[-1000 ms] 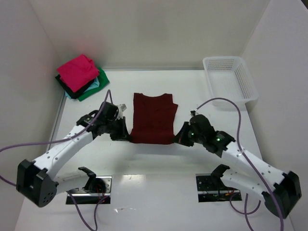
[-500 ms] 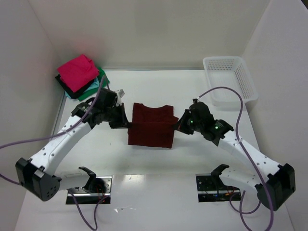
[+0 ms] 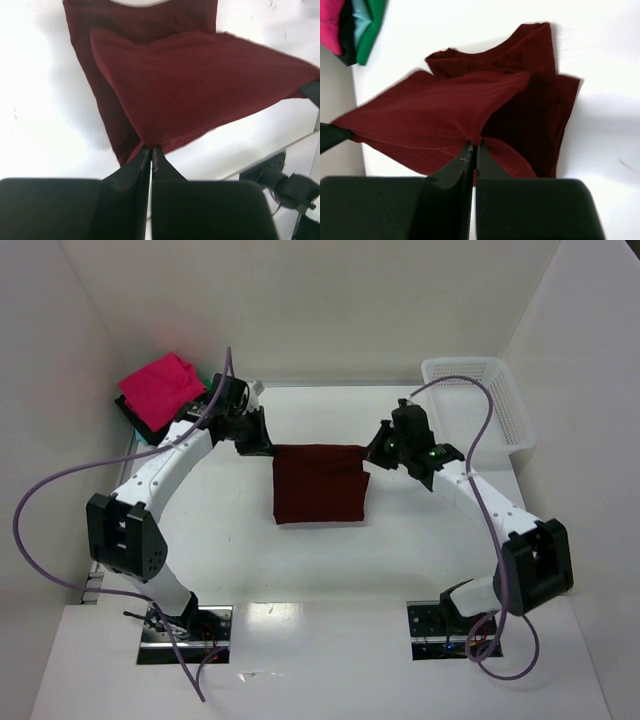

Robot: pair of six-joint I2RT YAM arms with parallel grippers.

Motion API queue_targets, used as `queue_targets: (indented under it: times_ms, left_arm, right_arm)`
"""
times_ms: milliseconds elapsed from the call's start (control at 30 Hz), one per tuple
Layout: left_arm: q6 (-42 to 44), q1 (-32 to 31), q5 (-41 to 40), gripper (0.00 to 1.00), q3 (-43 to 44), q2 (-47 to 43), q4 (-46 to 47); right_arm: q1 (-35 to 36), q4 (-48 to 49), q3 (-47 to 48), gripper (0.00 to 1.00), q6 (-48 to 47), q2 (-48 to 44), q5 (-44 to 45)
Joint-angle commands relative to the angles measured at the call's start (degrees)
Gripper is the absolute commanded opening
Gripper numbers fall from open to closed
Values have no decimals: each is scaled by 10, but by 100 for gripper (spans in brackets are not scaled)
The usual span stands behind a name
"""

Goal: Fold and stack the t-shirts
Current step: Fold the long partially folded tshirt into a neat square

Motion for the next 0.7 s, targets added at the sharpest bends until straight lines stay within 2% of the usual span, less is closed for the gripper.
queue_targets:
  times_ms: [0,233,500,567,633,667]
  left_arm:
    - [29,27,20,0,36,48,18]
    - [45,68,56,0,105,157,37]
    - [58,84,69,1,223,287,30]
    - [58,89,77,4,230,308,30]
    - [58,89,84,13,237,323,30]
    - [58,94,84,26,244,338,25]
  right_arm:
    - [-16,57,45,0,-34,58,13]
    - [-55,64,147,1,-56,207,-20]
    - [-61,49,269,4,-67,346,-39]
    - [-61,31,285,4,-73,370,-46]
    - [-61,31,290,10,-73,391,-46]
    - [-61,31,290,15,-73,391,-46]
